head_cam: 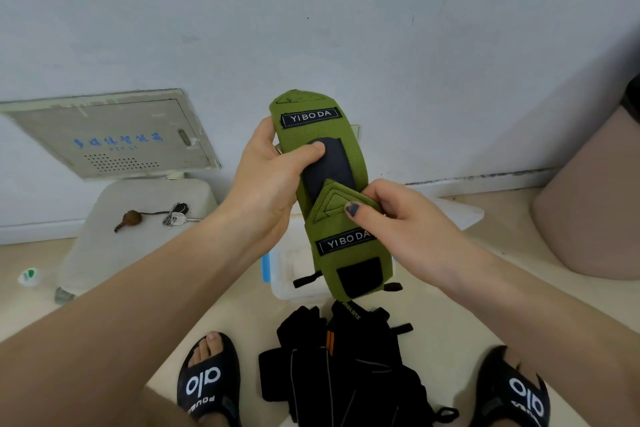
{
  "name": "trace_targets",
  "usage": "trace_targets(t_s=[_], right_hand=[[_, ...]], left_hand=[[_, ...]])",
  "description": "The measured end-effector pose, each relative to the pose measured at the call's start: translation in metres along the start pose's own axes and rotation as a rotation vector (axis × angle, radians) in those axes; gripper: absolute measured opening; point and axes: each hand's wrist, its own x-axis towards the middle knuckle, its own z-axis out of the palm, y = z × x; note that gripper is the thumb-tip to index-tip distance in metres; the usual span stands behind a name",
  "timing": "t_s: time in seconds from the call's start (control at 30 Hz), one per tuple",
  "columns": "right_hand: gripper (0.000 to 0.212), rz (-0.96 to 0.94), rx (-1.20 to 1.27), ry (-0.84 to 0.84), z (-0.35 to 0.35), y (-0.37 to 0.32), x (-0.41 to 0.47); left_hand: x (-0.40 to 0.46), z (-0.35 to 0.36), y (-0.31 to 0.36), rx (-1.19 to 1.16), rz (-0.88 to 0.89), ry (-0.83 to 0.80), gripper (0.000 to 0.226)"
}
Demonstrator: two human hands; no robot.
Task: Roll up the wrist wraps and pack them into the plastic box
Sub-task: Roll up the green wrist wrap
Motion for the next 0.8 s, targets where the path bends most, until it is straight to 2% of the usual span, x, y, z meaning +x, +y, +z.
trace_targets(t_s=[0.2, 0.33, 0.63, 0.8], right_hand=[[0.014, -0.026, -0.054, -0.042, -0.003, 0.003, 0.000], [0.010, -0.018, -0.061, -0.011, -0.005, 0.003, 0.000], [0.013, -0.056, 0.090, 0.032, -0.002, -0.007, -0.003], [0.016, -0.009, 0.174, 0.032, 0.000, -0.007, -0.005]], left_hand=[[0.002, -0.002, 0.000, 0.003, -0.015, 0.022, 0.034], [0.003, -0.003, 0.000, -0.004, -0.028, 0.038, 0.033], [0.004, -0.002, -0.002, 0.013, -0.064, 0.096, 0.034], [0.000, 0.002, -0.012, 0.073, -0.127, 0.055, 0.035]])
